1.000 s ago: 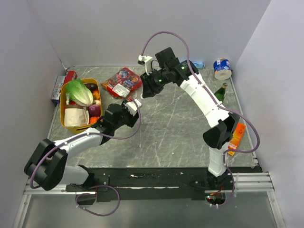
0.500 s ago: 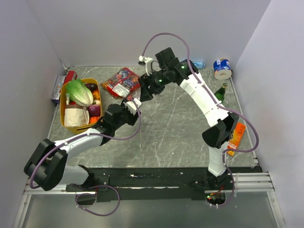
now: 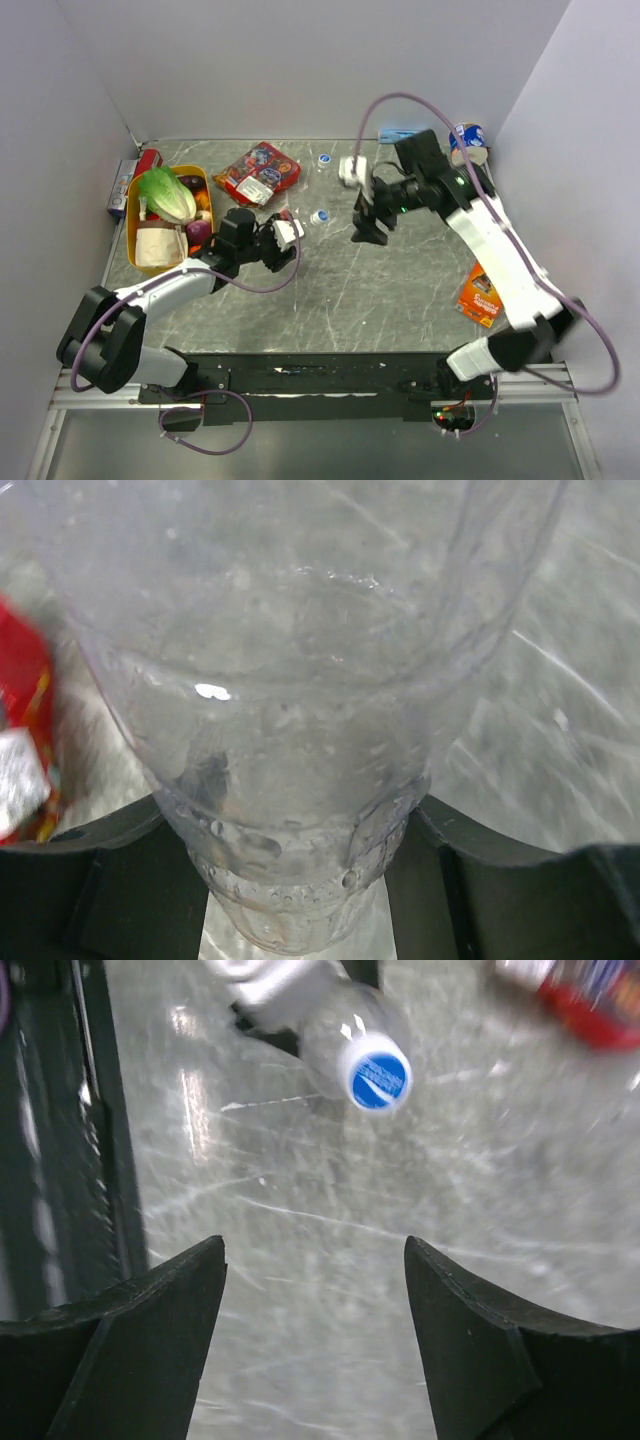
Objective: Screw on the bottle caps
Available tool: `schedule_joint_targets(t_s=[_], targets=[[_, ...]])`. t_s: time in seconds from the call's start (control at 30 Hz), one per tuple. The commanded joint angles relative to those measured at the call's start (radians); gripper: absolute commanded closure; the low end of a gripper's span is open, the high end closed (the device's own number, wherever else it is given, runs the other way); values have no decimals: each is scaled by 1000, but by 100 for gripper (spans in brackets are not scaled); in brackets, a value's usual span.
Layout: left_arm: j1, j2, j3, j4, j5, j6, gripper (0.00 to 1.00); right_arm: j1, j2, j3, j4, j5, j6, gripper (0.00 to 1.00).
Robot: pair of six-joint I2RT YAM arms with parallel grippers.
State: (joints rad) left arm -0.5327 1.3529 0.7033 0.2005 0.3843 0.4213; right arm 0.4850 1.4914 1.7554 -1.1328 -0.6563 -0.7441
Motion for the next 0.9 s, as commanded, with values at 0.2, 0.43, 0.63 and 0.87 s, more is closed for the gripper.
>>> schedule_joint_targets(t_s=[0.2,0.43,0.63,0.87], targets=[[8,45,220,-392,327,393,99,128,-112,-83,91,-59,-647,25],[7,31,237,-397,343,382,99,207,-106,-115,41,-29,-756,27],[5,28,248,-392,361,353,99,221,-112,-155,70,3,-758,34],[5,15,239,-360,380,336,99,224,-111,-188,119,56,-726,41]])
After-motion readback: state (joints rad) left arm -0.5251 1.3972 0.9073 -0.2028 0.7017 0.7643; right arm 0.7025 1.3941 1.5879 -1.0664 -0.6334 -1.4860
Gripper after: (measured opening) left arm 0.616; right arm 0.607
